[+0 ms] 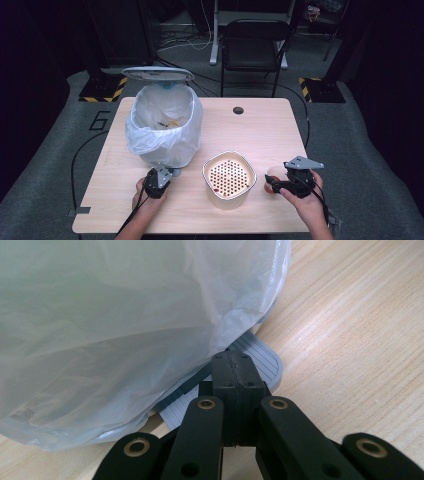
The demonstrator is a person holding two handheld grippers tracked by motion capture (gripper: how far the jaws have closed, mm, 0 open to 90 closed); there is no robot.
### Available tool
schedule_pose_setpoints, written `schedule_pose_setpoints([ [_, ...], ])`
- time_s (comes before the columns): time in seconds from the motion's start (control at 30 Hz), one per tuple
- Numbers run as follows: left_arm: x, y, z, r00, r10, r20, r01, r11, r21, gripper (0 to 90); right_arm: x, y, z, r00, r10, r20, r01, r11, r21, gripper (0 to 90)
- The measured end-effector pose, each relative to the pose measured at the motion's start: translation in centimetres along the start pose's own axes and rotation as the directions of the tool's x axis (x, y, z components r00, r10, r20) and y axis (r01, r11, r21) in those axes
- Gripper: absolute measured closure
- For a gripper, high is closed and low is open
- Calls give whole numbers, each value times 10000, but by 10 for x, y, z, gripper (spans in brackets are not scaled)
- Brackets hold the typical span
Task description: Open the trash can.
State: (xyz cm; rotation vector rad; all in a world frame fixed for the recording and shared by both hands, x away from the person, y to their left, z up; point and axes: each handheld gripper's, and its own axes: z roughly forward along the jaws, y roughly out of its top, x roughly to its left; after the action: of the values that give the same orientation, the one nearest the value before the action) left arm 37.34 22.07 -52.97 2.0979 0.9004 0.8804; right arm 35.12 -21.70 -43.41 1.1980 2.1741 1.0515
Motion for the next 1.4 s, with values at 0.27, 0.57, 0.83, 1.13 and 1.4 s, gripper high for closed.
schedule_pose_setpoints([
  [0.27,0,0,0,10000,4,16,-4,10000,10,900,-5,-17,15,9997,246,17,-246,9986,463,153],
  [0.57,0,0,0,10000,-9,26,9,10000,10,900,-7,-32,32,9995,318,33,-319,9971,694,196],
  [0.83,0,0,0,10000,4,30,-4,10000,20,900,-10,-34,33,9992,372,-158,-363,9977,570,319],
  [1.13,0,0,0,10000,-4,34,4,10000,19,900,-13,-28,35,9999,48,-157,-39,9985,553,369],
  [1.4,0,0,0,10000,-1,21,1,10000,17,900,-19,-4,31,9967,-652,-494,662,9976,188,371],
])
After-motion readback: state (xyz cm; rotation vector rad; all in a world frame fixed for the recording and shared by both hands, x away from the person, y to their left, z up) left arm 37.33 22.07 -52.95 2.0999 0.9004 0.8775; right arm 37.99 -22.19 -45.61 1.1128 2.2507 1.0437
